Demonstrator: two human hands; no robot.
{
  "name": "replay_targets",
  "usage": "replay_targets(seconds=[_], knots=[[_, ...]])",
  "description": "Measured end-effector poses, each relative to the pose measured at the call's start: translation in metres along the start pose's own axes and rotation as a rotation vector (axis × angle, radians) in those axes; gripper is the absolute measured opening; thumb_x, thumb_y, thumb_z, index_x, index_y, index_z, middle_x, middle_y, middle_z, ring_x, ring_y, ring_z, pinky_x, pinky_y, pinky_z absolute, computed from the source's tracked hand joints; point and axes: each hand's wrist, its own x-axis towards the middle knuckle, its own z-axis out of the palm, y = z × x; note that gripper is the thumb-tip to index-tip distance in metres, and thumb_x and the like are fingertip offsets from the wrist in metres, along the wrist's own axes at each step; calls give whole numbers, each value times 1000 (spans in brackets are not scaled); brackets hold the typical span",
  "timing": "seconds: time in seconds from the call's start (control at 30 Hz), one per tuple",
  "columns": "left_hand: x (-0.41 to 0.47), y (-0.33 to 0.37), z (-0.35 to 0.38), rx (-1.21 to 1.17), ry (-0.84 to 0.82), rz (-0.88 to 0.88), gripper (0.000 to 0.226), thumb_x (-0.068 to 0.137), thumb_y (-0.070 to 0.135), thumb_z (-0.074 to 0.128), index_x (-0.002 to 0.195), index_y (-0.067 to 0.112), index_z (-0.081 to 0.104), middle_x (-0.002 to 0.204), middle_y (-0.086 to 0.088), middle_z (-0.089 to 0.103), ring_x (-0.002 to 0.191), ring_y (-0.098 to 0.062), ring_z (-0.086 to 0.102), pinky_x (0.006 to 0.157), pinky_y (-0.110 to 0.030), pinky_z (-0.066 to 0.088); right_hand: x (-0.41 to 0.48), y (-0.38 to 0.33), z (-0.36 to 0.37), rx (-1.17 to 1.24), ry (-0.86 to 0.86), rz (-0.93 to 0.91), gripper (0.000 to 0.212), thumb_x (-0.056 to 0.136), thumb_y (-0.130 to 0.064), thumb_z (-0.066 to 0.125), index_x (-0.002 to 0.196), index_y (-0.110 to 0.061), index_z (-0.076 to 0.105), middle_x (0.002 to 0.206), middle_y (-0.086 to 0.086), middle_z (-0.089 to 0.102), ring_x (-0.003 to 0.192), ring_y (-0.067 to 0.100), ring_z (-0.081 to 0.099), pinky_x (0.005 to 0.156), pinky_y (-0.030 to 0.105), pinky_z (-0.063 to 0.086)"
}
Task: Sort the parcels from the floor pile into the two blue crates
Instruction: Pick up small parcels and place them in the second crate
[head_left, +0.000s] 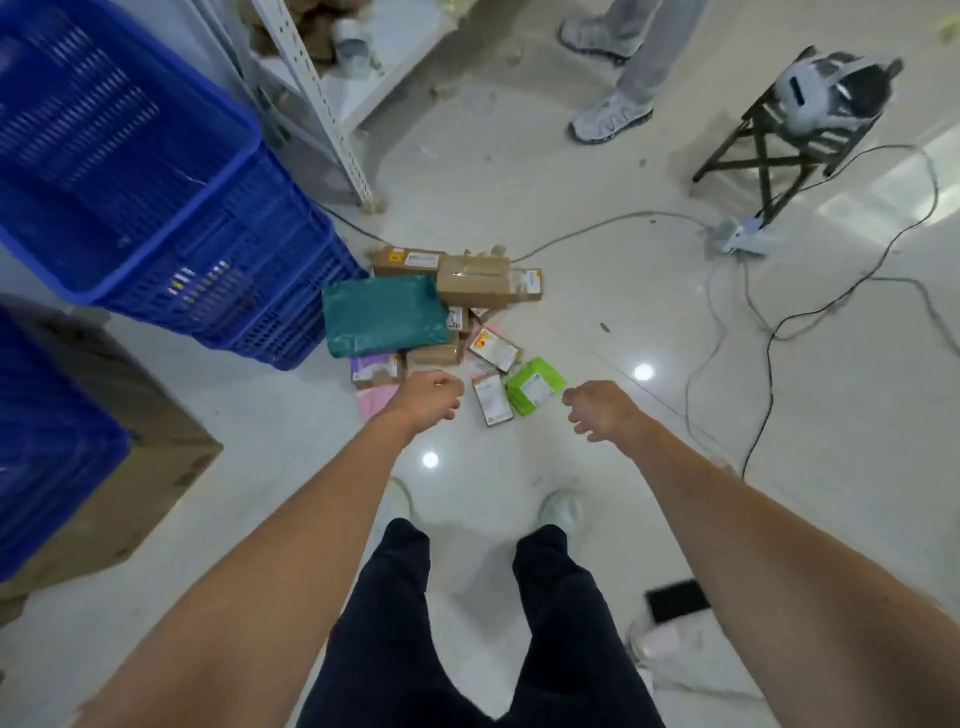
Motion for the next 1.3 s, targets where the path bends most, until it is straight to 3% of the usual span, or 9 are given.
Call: replay_targets(seconds=[0.27, 0.43, 0.67, 0.8, 0.87, 0.97, 1.07, 1.17, 1.3], knots=[[139, -66, 53, 6, -62, -119, 35, 97, 24, 54, 130, 18, 62, 118, -4, 66, 106, -22, 65, 92, -33, 50, 132, 32, 62, -32, -64, -5, 21, 63, -41, 53, 70, -22, 57, 92, 9, 68, 82, 28, 58, 76, 36, 46], [259, -131, 83, 96, -63, -192, 76, 76, 39, 54, 149, 20, 45, 148, -2, 50, 129, -24, 54, 112, -42, 42, 233, 64, 119, -212, -71, -60, 35, 90, -44, 53, 115, -24, 66, 121, 5, 66, 116, 29, 58, 101, 37, 45], [400, -208, 126, 69, -56, -183, 50, 96, 22, 55, 145, 18, 50, 141, -4, 56, 131, -23, 52, 114, -40, 40, 385, 97, 198, -221, -69, -81, 53, 94, -45, 54, 141, -20, 47, 135, 12, 58, 127, 33, 51, 103, 36, 39], [464, -245, 153, 209, -91, -141, 31, 86, 27, 54, 113, 25, 68, 115, 5, 65, 109, -21, 61, 101, -35, 47, 463, 107, 236, -162, 0, -146, 60, 95, -36, 53, 148, -12, 35, 142, 19, 45, 131, 36, 44, 105, 40, 36], [488, -259, 166, 199, -79, -128, 17, 88, 26, 53, 101, 26, 64, 111, 4, 66, 107, -22, 62, 96, -34, 48, 493, 110, 249, -133, 32, -175, 56, 98, -34, 51, 147, -11, 37, 142, 18, 43, 129, 36, 44, 101, 40, 38], [514, -275, 185, 176, -44, -120, 27, 93, 29, 54, 118, 25, 64, 115, 3, 68, 105, -21, 63, 91, -33, 51, 525, 113, 262, -63, 53, -183, 52, 98, -37, 49, 143, -12, 42, 138, 15, 49, 122, 34, 50, 95, 39, 42], [523, -287, 198, 209, -24, -135, 27, 95, 29, 49, 115, 24, 66, 109, 0, 70, 100, -24, 65, 83, -34, 53, 538, 113, 272, 7, 72, -168, 49, 97, -42, 49, 137, -14, 47, 127, 12, 58, 114, 32, 56, 89, 37, 44], [517, -287, 202, 159, -48, -162, 32, 93, 25, 46, 118, 23, 66, 112, 0, 71, 102, -23, 66, 93, -43, 55, 531, 109, 274, 66, 83, -144, 44, 94, -44, 50, 127, -16, 56, 123, 11, 62, 115, 33, 56, 99, 38, 43], [490, -271, 193, 147, -55, -175, 37, 95, 22, 46, 128, 23, 63, 117, -2, 69, 104, -25, 65, 91, -39, 56, 497, 99, 264, 118, 27, -139, 40, 93, -43, 50, 121, -18, 63, 121, 7, 64, 111, 30, 58, 102, 44, 45]])
